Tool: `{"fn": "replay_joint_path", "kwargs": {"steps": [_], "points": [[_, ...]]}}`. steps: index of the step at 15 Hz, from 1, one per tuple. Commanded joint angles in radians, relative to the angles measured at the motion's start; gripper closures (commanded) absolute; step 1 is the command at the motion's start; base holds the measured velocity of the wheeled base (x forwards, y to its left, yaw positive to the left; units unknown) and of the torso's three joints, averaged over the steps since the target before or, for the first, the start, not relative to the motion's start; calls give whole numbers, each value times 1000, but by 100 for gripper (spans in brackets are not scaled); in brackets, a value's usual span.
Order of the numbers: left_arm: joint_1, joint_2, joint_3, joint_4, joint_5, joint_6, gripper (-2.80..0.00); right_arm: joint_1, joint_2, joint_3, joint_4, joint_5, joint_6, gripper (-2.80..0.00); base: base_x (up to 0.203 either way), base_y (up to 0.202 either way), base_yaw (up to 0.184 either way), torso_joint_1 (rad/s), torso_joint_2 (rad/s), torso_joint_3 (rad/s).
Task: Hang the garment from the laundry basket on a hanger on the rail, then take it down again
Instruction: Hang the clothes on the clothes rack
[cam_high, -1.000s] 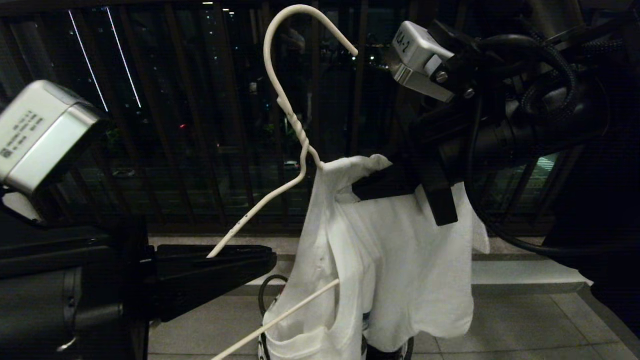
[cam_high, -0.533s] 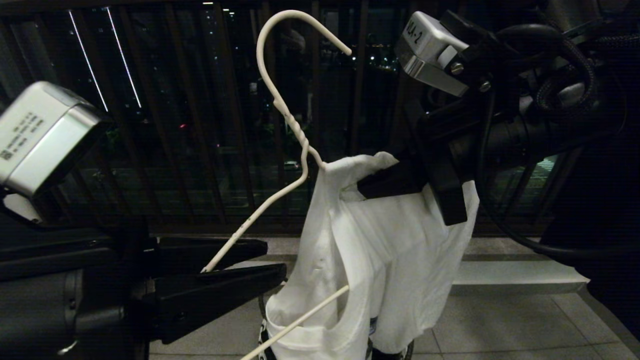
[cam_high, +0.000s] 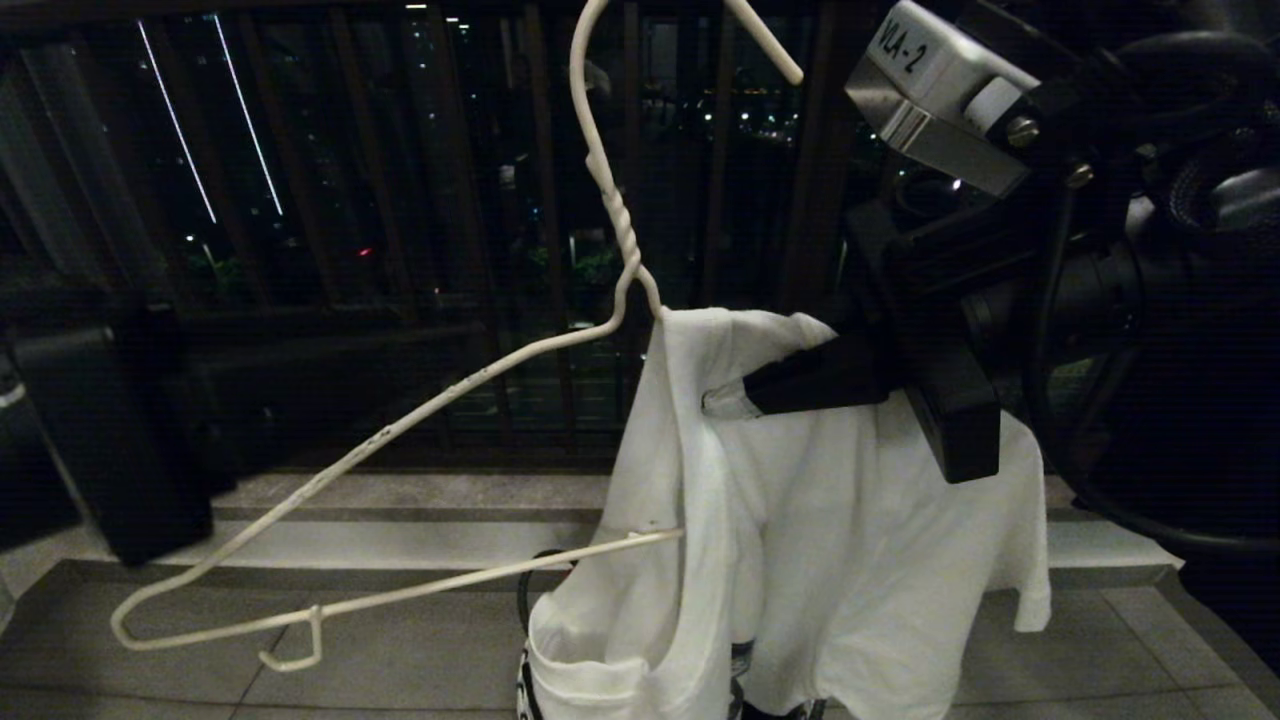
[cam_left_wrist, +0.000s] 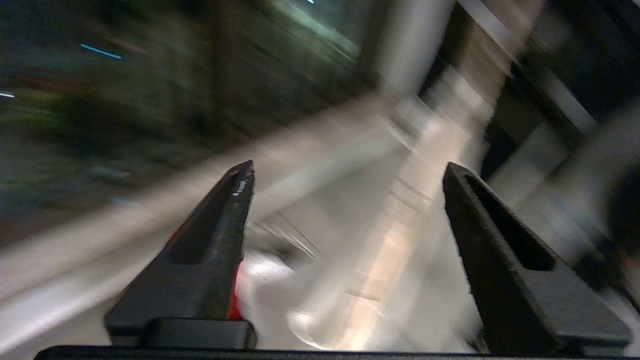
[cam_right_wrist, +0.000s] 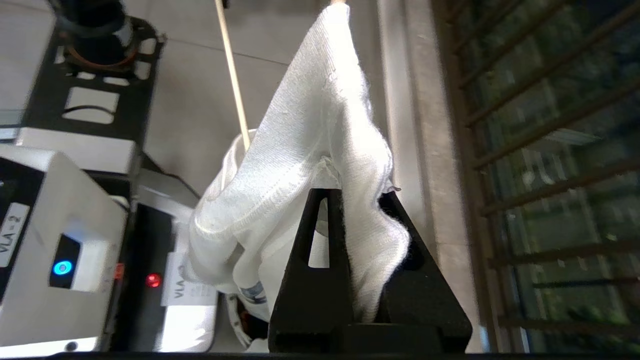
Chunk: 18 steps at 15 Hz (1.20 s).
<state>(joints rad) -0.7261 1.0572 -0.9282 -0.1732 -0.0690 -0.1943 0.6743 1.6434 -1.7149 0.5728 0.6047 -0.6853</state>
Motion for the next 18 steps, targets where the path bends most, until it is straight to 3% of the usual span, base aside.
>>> {"fn": "replay_joint_path", "kwargs": {"steps": [1,6,7,9,13,14,16,18], "points": [[30,-27,-47,0,70,-5,-280,1,-5,-8,4,-14,-5,0,0,0,0,0,0,0],[30,-62,-81,1,88,-4,-280,-4,22,-10,3,-104,27,0,0,0,0,0,0,0],[30,-65,-95,12,90,-4,0,-4,25,-12,1,-119,54,0,0,0,0,0,0,0],[30,-61,-130,96,90,-3,0,-14,30,-18,-4,-129,94,0,0,0,0,0,0,0],[26,-17,-346,557,82,-9,0,-58,32,-23,-14,-154,128,0,0,0,0,0,0,0],[23,24,-377,627,81,-13,0,-71,30,-28,-27,-155,145,0,0,0,0,0,0,0],[-12,90,-388,666,80,-28,0,-85,27,-39,-52,-167,189,0,0,0,0,0,0,0],[-103,156,-389,698,82,-74,0,-98,23,-42,-73,-178,200,0,0,0,0,0,0,0]]}}
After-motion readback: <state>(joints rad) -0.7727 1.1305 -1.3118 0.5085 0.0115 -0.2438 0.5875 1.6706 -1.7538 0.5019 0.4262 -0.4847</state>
